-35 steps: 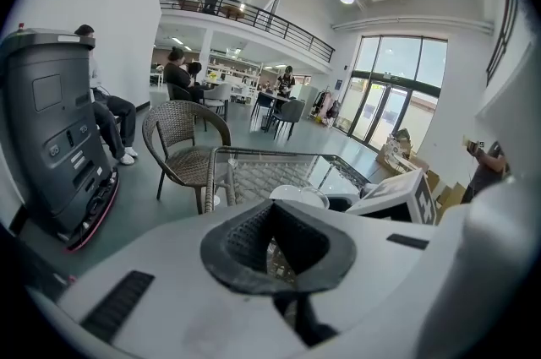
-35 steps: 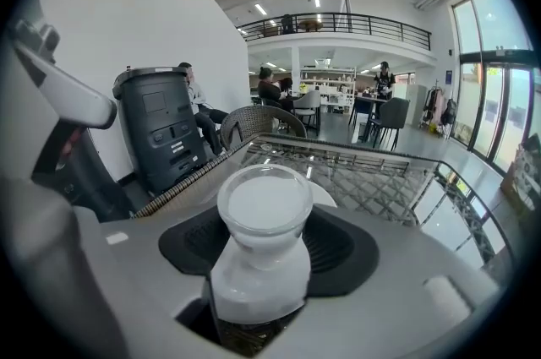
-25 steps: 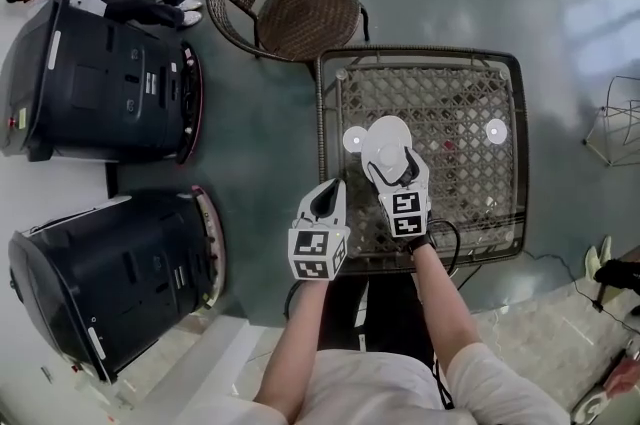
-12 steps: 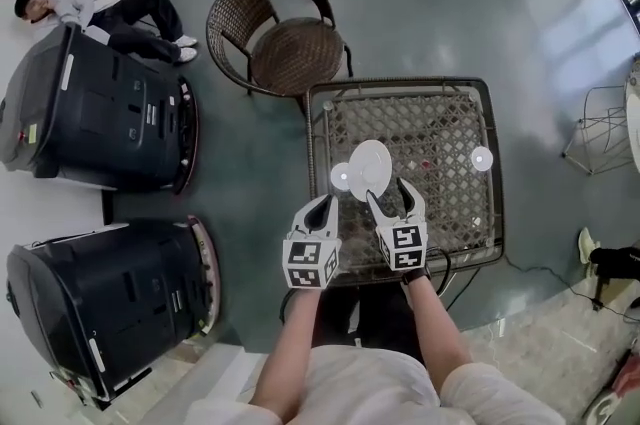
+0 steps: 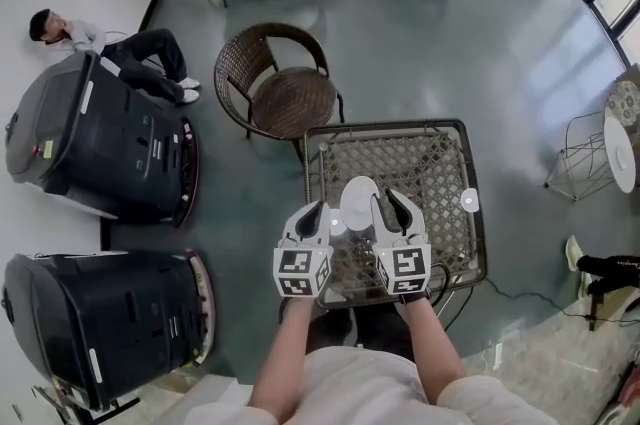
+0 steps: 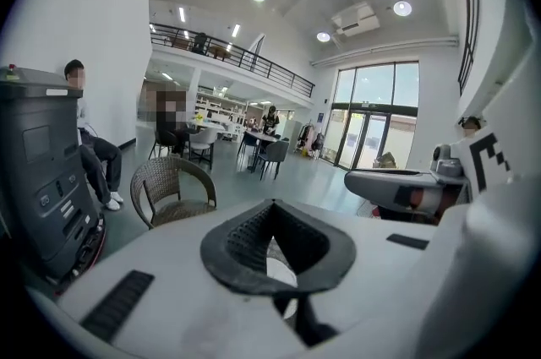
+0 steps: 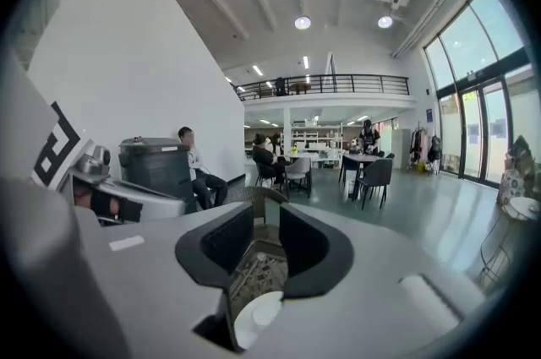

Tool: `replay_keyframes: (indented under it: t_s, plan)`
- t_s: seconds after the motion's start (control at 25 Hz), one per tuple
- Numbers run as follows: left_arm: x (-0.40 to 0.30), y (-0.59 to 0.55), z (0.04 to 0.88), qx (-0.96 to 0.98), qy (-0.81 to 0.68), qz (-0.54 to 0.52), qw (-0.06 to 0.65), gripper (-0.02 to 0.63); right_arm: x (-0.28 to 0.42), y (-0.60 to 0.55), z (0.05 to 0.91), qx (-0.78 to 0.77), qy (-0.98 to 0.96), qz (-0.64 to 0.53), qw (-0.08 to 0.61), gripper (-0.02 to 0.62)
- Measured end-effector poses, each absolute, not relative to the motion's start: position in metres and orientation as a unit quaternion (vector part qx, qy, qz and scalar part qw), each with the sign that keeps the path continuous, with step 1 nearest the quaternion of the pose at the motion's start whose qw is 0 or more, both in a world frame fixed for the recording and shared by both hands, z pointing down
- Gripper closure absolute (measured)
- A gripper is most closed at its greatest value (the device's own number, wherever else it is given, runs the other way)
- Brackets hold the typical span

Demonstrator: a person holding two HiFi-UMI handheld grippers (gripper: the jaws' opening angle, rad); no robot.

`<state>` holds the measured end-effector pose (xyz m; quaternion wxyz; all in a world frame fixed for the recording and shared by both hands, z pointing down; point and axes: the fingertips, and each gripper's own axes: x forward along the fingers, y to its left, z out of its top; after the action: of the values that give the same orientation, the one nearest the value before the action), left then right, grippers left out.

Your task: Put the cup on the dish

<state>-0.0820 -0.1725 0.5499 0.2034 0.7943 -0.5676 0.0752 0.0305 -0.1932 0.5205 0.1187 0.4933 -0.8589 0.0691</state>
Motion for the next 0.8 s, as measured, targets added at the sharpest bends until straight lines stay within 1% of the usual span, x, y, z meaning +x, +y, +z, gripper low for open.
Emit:
replay_keyframes:
  t_s: [0.2,0.4,0.8]
  plan:
    - [-0.083,-0.186,0.496,0.802,-0.575,0.048,0.157,0.603,0.024,-0.199,0.467,0.503,-0.858,0.046,0.092,0.551]
    - [-0.084,-0.195,0.454,0.801,-0.585,0.029,0.119,0.603,0.021,-0.200,0.435,0.511,-0.855,0.060,0.068,0.596]
    - [-0.076,-0.207,0.381,0.817,-0.575,0.019,0.041,0.603,0.011,-0.214,0.374,0.506,-0.861,0.042,0.030,0.597]
